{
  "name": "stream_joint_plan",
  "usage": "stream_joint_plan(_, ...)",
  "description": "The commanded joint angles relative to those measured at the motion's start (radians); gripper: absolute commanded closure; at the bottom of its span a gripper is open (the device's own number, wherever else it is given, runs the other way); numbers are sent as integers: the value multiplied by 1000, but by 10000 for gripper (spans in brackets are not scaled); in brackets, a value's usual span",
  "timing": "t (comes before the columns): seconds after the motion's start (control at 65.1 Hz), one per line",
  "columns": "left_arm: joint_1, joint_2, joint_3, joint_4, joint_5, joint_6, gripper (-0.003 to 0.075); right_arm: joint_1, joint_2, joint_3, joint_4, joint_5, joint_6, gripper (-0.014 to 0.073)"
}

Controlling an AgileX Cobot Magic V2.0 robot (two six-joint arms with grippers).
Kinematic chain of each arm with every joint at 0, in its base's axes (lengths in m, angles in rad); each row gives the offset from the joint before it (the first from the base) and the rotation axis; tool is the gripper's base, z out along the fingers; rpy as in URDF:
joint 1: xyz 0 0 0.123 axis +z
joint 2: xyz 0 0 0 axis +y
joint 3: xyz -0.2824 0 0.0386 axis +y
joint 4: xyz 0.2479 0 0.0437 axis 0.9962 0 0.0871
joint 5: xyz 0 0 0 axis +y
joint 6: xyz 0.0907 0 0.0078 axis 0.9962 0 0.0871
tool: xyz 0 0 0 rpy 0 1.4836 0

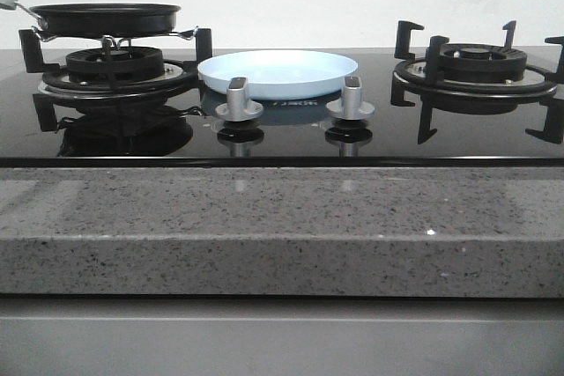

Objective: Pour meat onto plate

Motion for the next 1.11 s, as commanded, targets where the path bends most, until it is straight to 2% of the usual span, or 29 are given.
stream_joint_plan(0.0,1,-17,6,-3,-81,-11,741,-5,-16,-6,-14,-81,-2,663)
stream_joint_plan(0.261,1,-17,6,-3,-81,-11,741,-5,-16,-6,-14,-86,-2,663)
stream_joint_plan(0.353,1,-17,6,-14,-121,-11,741,-5,-16,-7,-14,-86,-2,663)
stream_joint_plan(0.476,1,-17,-39,-87,-155,-11,741,-5,-16,-37,-14,-74,-2,663)
stream_joint_plan(0.66,1,18,-212,-92,0,-11,741,-5,-2,-175,-14,-1,-2,663)
stream_joint_plan(0.753,1,78,-323,-92,105,-11,741,-5,37,-268,-14,80,-5,663)
stream_joint_plan(1.091,1,386,-639,-90,383,-5,741,-5,317,-581,-14,331,-6,663)
